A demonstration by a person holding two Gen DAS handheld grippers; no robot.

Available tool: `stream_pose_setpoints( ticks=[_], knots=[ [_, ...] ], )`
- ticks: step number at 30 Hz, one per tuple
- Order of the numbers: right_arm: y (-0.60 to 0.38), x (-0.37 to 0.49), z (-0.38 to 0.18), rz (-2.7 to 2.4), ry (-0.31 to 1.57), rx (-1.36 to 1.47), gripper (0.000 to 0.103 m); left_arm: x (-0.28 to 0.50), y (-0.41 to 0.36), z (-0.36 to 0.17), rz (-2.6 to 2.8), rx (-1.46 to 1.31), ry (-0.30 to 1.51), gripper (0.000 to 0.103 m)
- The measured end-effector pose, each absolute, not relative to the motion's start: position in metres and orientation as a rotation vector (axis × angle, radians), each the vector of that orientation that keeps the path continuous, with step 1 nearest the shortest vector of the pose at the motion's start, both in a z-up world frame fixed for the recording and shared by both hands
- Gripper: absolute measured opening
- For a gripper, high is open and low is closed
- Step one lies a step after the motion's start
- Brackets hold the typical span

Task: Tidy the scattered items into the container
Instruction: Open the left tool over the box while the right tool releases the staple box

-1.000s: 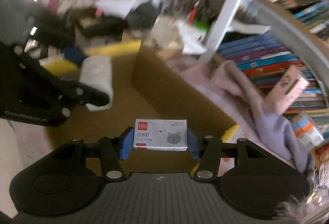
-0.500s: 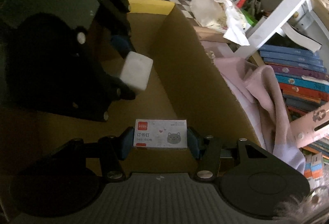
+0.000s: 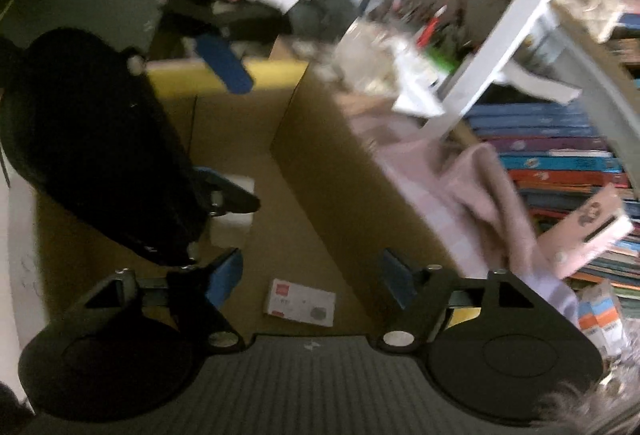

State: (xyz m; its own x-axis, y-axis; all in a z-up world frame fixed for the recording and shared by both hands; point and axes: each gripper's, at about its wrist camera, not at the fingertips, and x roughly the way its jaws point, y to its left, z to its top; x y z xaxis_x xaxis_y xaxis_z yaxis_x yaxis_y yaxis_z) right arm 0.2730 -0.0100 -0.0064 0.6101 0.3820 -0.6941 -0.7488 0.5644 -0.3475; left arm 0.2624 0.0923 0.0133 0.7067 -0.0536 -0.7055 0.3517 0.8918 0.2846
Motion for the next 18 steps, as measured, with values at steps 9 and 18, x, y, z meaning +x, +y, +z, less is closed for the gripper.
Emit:
stream_pose_setpoints(
  ticks=[9,18],
  knots=[
    [-0.044,0.216,0.057,0.61,0.442,-0.512,0.078,0.19,0.107,0.064,-0.167,0.315,0.587,0.089],
    [-0.095,0.145,0.076,0.466,0.4,-0.244,0.089,0.102,0.117,0.075,-0.045,0.18,0.504,0.098]
  ],
)
